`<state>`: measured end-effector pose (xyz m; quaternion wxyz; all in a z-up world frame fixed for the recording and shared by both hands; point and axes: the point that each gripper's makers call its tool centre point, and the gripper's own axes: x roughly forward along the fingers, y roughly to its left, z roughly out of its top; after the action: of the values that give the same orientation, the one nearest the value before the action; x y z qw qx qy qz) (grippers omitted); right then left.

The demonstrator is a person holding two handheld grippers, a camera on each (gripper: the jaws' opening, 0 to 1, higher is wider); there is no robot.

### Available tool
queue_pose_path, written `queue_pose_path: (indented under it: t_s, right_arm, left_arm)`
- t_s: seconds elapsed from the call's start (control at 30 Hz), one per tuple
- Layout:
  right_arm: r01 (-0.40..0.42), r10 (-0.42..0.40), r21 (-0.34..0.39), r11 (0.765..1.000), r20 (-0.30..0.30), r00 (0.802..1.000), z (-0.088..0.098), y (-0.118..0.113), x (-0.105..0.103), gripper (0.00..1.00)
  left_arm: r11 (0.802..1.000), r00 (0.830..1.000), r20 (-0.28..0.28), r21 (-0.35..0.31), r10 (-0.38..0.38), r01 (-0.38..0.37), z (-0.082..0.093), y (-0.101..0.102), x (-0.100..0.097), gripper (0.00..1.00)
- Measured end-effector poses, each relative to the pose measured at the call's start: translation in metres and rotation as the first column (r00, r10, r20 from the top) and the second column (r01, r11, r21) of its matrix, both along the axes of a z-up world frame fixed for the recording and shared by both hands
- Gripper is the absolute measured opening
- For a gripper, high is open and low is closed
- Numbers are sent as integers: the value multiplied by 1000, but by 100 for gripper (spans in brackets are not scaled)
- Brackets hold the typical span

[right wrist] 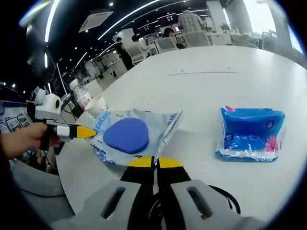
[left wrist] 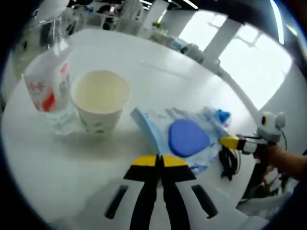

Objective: Arrange the tabletop items into an orderly group along one side of the table until the central work area is clear of visible clutter.

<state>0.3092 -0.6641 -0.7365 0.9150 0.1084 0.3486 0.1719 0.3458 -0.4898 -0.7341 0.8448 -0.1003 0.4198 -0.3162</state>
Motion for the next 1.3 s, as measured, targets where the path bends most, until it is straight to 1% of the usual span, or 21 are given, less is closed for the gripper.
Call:
queue_pose_path:
  t_s: [0.2,0.4,0.47,0.73,0.93,1.03,1.3]
  right_arm:
    - [11,-11,-11,1000,-6,1000,-5,-3,10,0]
    - [20,-20,-22,1000,0,1000,-9,-4,22,0]
    - [26,-26,-21,999,5,1000,-11,-5,27,0]
    - [22,-22,-31,999,5,1000,-17,-1,34,0]
    - [-5,5,-68,998,4,1000,-24,2,34,0]
    - [-5,5,-65,998,4,1000,-25,3,34,0]
    - [-16,17,-99,995,5,1000,-28,3,36,1]
  left_arm:
    - [1000,999,32,-1,14,-14,-2,-3,10,0]
    - [999,998,56,4,34,-34,-5,-4,20,0]
    - [999,996,82,13,41,-42,-6,-4,25,0]
    - [997,994,91,33,62,-65,-14,0,32,0]
    - [996,993,96,46,67,-71,-22,4,34,0]
    - [996,992,98,43,77,-82,-23,5,38,0]
    - [996,990,114,45,77,-83,-23,5,41,0]
